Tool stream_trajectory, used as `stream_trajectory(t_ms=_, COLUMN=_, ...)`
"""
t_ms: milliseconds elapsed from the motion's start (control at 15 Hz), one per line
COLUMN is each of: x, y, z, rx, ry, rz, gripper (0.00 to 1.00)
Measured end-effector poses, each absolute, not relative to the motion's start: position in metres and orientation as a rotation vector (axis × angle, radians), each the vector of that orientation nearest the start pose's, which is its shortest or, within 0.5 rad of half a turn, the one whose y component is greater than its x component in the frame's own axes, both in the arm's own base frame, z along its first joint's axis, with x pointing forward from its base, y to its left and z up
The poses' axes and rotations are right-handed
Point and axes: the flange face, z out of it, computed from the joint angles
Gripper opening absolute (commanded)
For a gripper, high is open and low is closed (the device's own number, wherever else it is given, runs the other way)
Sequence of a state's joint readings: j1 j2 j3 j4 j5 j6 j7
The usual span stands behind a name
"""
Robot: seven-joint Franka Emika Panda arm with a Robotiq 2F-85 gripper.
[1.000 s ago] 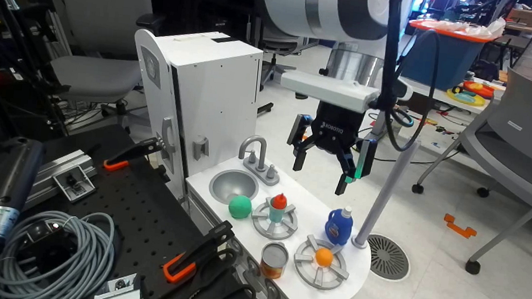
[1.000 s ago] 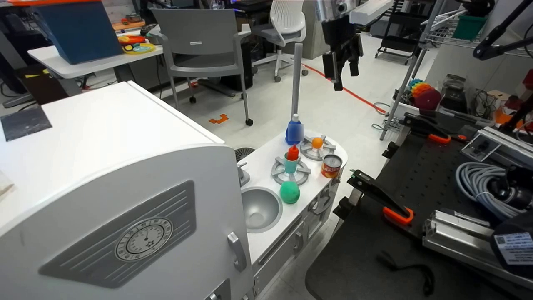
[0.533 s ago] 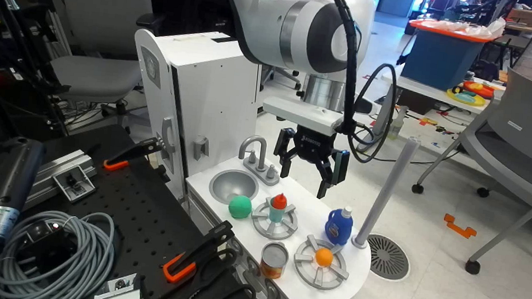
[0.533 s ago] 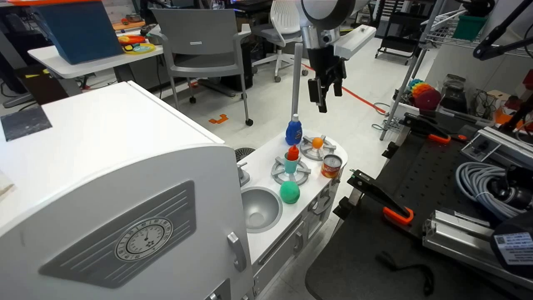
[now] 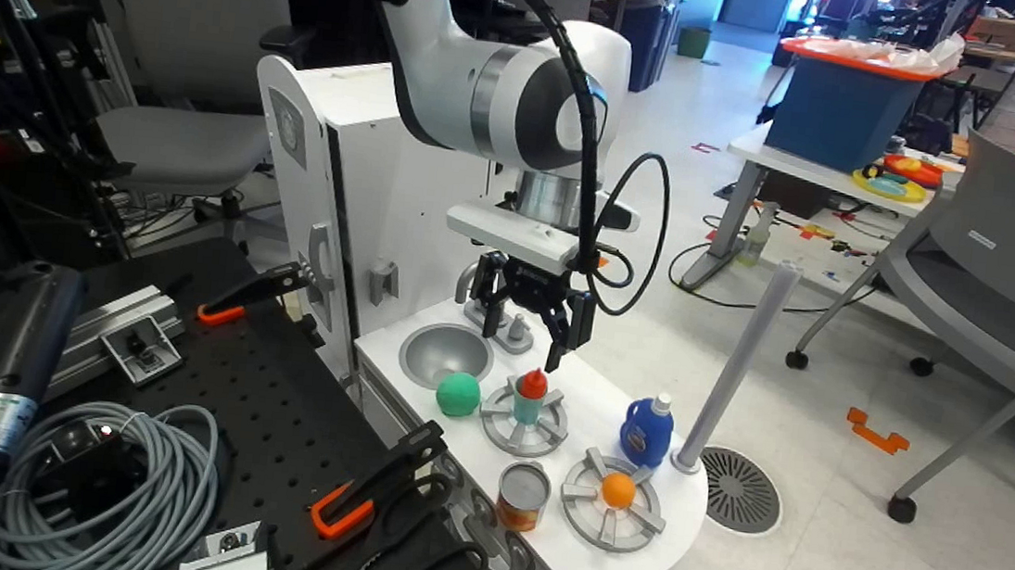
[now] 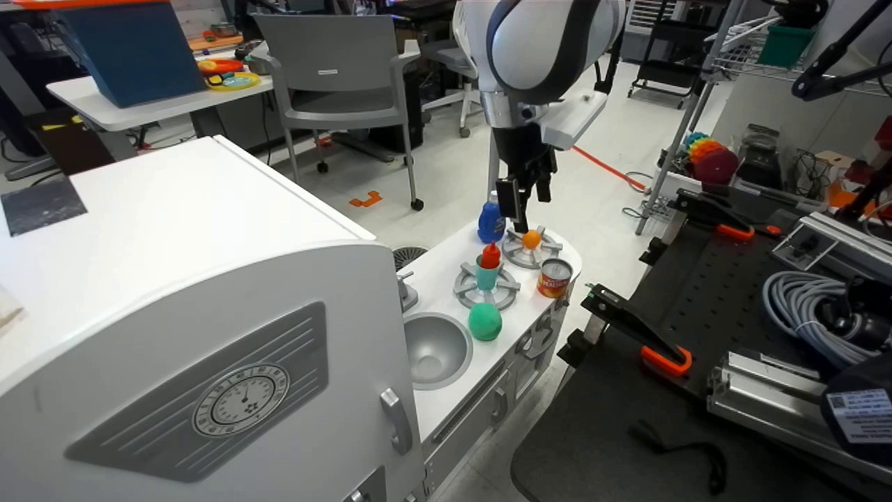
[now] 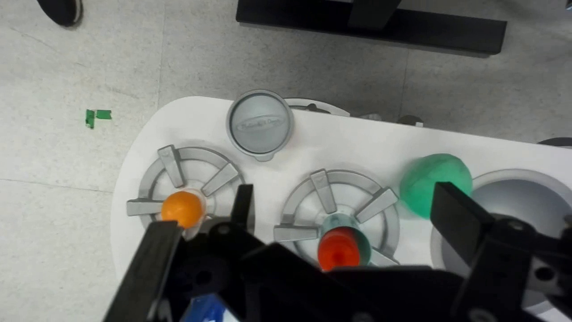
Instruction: Remove the red sauce bottle from the cup.
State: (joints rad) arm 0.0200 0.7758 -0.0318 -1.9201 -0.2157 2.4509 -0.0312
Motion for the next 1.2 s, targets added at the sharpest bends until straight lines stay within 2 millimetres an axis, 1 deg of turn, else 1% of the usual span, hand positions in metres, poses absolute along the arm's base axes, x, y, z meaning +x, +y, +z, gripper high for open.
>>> stream_trajectory(t_ms=200, x=0.574, y=0.014, z=0.056, rx=-3.173, ry=-0.372, rz=0.415, gripper=1.00)
stream_trajectory(t_ms=333, x=0.575, y=0.017, z=0.051, rx=-3.161, ry=-0.360, rz=0.419, gripper=1.00)
stream_trajectory(t_ms=533, x=0.586, y=0.005, z=0.042, rx=-3.173, ry=-0.328, rz=0.405, gripper=1.00)
stream_trajectory(t_ms=667, x=0.595, y=-0.006, z=0.034, rx=-3.186, ry=-0.303, rz=0.395, gripper=1.00)
stream_trajectory(t_ms=800, x=0.603, y=-0.014, z=0.024, rx=-3.196, ry=-0.289, rz=0.387, gripper=1.00)
stream_trajectory(t_ms=933, x=0.610, y=-0.015, z=0.013, rx=-3.200, ry=-0.292, rz=0.380, gripper=1.00)
stream_trajectory(t_ms=1200, x=0.625, y=-0.012, z=-0.006, rx=-3.206, ry=-0.306, rz=0.355, gripper=1.00)
